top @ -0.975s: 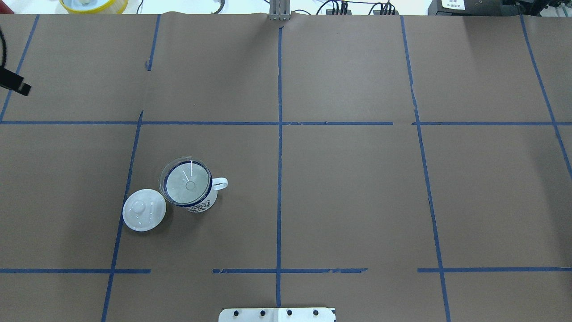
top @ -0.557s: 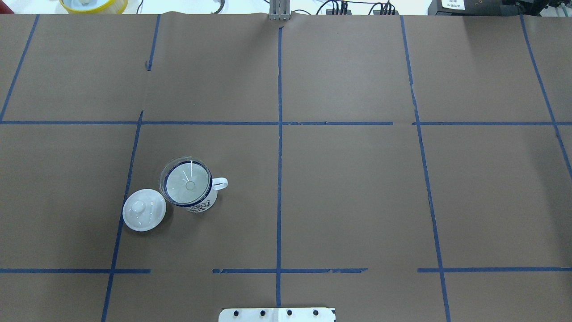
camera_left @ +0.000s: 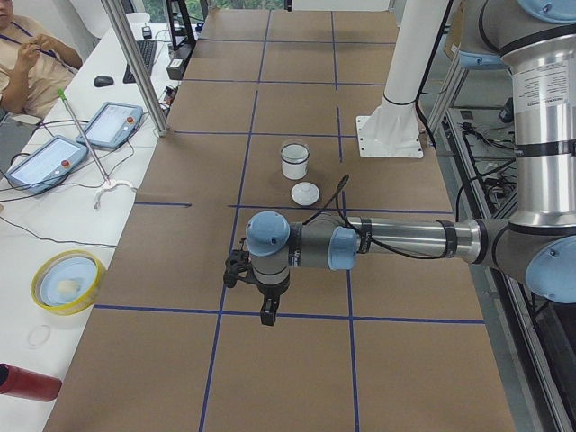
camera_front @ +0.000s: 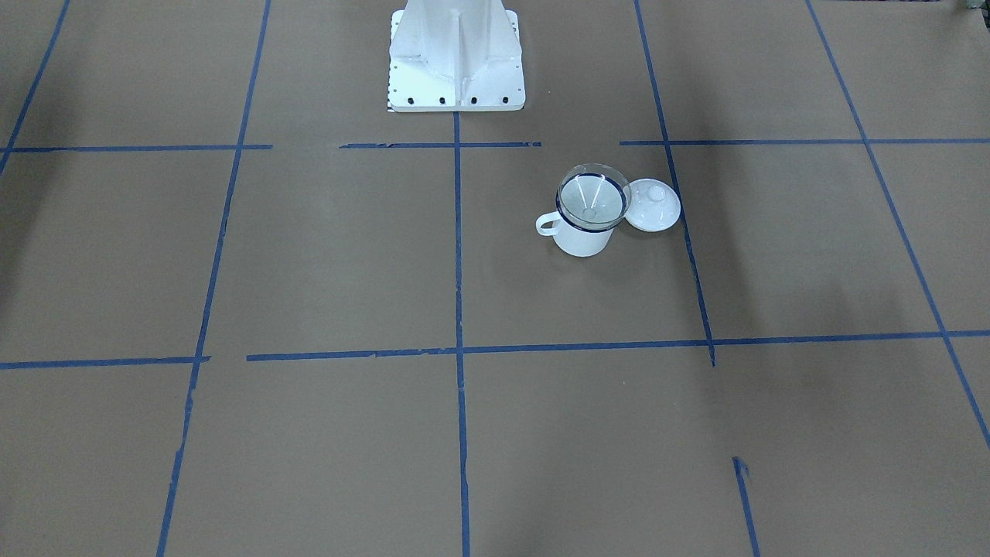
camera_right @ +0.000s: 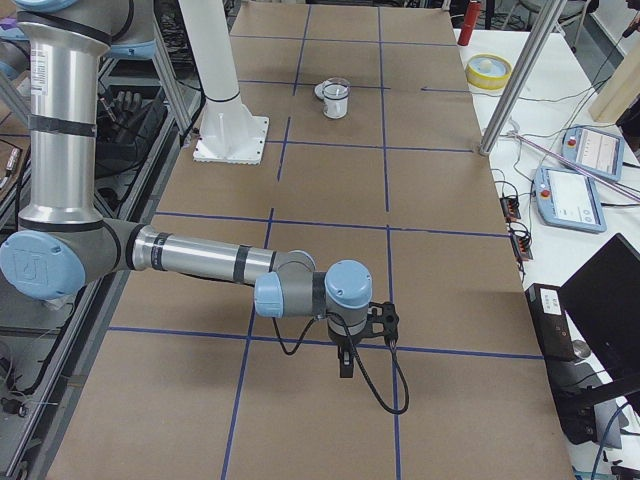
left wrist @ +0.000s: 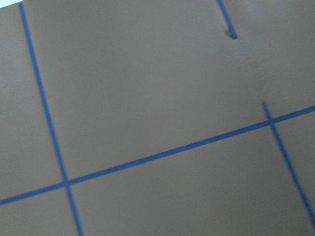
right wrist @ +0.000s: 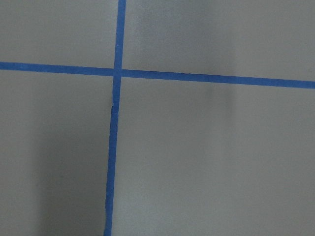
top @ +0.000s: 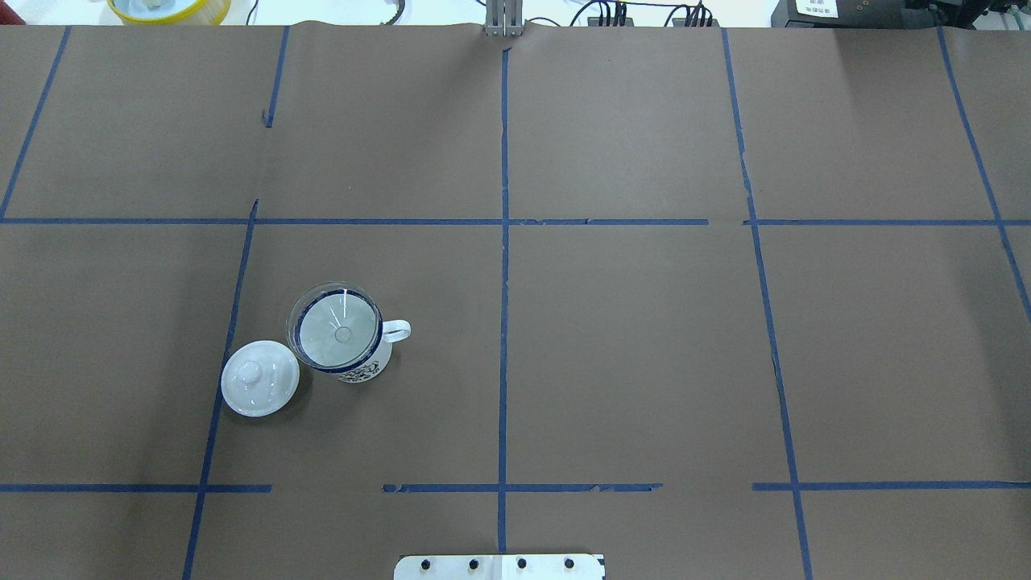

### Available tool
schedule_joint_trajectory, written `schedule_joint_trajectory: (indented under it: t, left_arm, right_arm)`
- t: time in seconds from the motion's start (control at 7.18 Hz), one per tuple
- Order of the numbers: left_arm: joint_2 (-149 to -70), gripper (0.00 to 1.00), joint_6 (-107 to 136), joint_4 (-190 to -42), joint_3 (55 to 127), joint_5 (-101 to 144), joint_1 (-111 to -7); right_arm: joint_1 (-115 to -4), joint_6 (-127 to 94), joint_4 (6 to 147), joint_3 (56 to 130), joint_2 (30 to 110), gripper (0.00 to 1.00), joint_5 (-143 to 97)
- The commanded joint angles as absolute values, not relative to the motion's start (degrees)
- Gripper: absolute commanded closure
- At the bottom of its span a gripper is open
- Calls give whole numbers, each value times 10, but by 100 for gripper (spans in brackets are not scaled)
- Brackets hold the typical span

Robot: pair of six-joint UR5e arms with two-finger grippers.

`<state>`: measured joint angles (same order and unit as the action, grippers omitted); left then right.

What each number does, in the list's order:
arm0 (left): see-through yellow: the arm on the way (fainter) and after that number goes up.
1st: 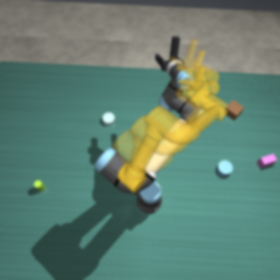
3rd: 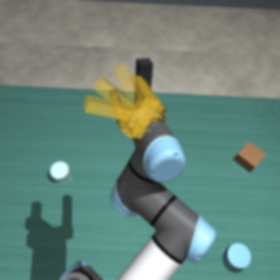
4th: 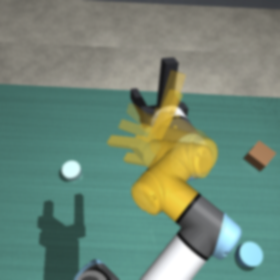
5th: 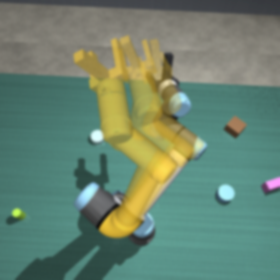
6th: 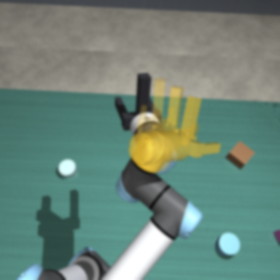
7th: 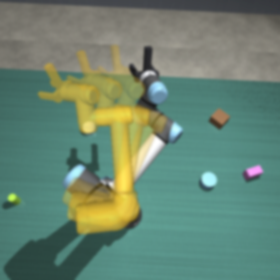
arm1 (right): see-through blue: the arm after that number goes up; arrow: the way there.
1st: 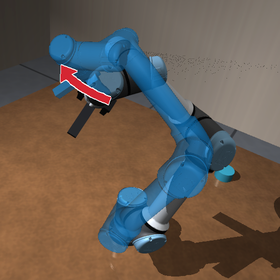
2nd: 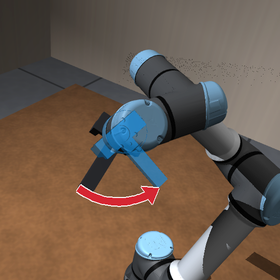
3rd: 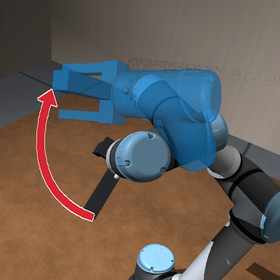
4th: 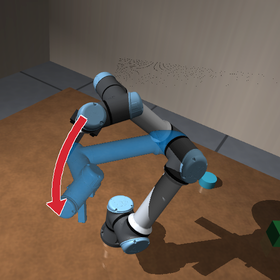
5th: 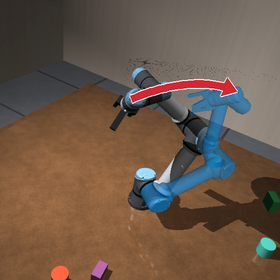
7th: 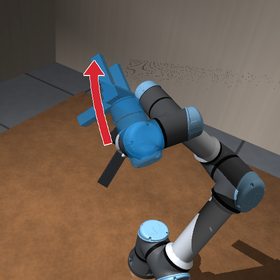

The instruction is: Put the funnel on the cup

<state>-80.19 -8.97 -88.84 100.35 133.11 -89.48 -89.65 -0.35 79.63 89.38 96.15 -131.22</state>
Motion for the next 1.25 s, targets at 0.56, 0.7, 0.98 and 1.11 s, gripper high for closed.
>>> schedule_joint_trajectory:
  t: [0.56, 0.7, 0.98, 1.11]
  left_arm:
    - [-820, 0, -96, -845, 1010, 1331, -897]
    - [-821, 0, -97, -844, 1012, 1332, -898]
    - [-822, 0, -97, -845, 1018, 1332, -898]
    - [-823, 0, -97, -845, 1017, 1332, -898]
  right_arm:
    - [-896, -4, 796, 894, 962, 0, -1312]
    - [-896, -4, 796, 894, 962, 0, -1312]
    - [-896, -4, 796, 894, 962, 0, -1312]
    - [-896, -4, 796, 894, 962, 0, -1312]
